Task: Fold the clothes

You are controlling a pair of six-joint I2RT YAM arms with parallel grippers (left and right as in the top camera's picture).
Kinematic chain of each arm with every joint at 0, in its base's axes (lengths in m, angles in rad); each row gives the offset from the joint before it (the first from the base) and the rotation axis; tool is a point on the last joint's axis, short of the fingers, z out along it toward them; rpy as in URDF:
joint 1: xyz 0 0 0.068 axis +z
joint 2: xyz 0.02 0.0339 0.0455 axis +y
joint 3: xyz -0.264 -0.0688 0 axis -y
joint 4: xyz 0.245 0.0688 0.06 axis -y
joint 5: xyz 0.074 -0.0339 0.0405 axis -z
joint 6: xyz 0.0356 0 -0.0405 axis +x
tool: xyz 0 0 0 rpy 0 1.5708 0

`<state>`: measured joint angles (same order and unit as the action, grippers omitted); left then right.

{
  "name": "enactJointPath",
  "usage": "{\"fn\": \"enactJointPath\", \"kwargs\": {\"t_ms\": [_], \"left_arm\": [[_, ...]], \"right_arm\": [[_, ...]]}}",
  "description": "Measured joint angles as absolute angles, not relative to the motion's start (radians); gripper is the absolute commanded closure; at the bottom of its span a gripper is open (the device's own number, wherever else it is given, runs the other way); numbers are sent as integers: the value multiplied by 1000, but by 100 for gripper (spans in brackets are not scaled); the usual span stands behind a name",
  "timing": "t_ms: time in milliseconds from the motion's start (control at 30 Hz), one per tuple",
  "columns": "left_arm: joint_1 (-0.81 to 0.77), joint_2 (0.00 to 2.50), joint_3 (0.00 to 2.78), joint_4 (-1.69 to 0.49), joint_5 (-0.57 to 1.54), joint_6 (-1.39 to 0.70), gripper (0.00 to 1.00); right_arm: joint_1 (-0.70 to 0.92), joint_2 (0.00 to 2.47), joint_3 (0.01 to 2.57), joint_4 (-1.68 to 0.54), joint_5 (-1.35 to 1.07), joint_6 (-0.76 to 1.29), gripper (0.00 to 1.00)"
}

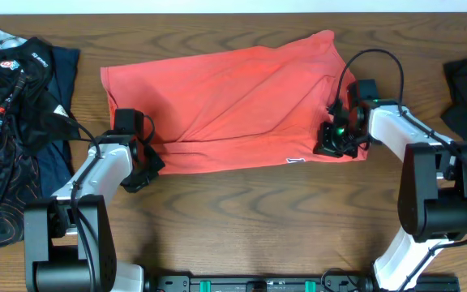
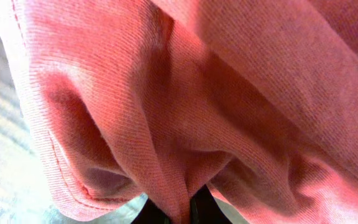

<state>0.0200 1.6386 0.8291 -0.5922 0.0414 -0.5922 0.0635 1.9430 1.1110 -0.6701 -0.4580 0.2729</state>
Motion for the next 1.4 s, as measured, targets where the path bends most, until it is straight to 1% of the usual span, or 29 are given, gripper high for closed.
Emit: {"fn": "enactJointPath", "kwargs": {"t_ms": [100,133,167,233,267,300,367,400,467,500,533,567,633,667,700,733,767,800,900,933,967,1000,1033,1100,1133,1167,1300,1400], "left_arm": [[2,1639,829,-598,25,-598,94],[-4,1639,829,-596,19,-599,94],[-10,1639,829,-595,14,-600,94],[-19,1639,829,-591,7,-603,94],[-22,1639,829,-588,4,-603,94],[-24,1639,829,-585,4,-603,94],[-25,1639,829,-578,4,-603,94],[-25,1639,829,-575,4,-603,94],[-25,1639,828,-572,4,-603,94],[-25,1639,828,-571,4,-603,94],[-25,1639,828,-571,4,-603,94],[-25,1639,828,-569,4,-603,94],[-25,1639,828,-562,4,-603,94],[-25,1639,827,-554,4,-603,94],[-25,1639,827,-548,4,-603,94],[-25,1639,827,-543,5,-603,94],[-26,1640,827,-536,8,-603,94],[-27,1640,827,-530,8,-603,94],[-28,1642,826,-515,9,-603,94],[-28,1642,826,-514,10,-603,94],[-28,1642,826,-515,12,-603,94],[-28,1642,826,-515,12,-603,94],[-28,1642,826,-515,12,-603,94],[-28,1642,826,-515,12,-603,94],[-28,1642,826,-515,12,-603,94],[-28,1642,826,-515,12,-603,94],[-28,1642,826,-515,12,-603,94],[-28,1642,826,-515,12,-603,94]], "right_arm": [[63,1935,1071,-601,-508,298,99],[61,1933,1053,-567,-533,305,85],[59,1932,1037,-539,-557,313,58],[53,1928,1024,-508,-629,321,13],[54,1925,1025,-505,-660,322,3],[55,1922,1026,-503,-684,322,1],[55,1913,1034,-506,-738,321,1],[56,1909,1039,-510,-748,321,3],[54,1907,1048,-521,-750,312,32],[54,1909,1050,-531,-728,308,44],[48,1913,1051,-543,-706,306,47],[39,1917,1054,-562,-685,305,48],[18,1919,1062,-597,-661,306,59],[6,1917,1072,-625,-630,301,67],[-7,1917,1081,-650,-601,294,72],[-14,1917,1087,-665,-574,297,81],[-26,1917,1095,-684,-546,288,92],[-35,1917,1105,-706,-514,281,99],[-57,1912,1134,-762,-426,270,99],[-61,1907,1147,-779,-398,268,96],[-63,1898,1162,-796,-375,266,78],[-64,1890,1172,-808,-361,261,55],[-64,1880,1184,-825,-348,255,41],[-64,1855,1211,-868,-317,244,27],[-65,1846,1221,-885,-307,238,23],[-64,1837,1232,-904,-291,231,23],[-65,1812,1259,-994,-239,213,28],[-65,1811,1256,-1048,-217,214,28]]}}
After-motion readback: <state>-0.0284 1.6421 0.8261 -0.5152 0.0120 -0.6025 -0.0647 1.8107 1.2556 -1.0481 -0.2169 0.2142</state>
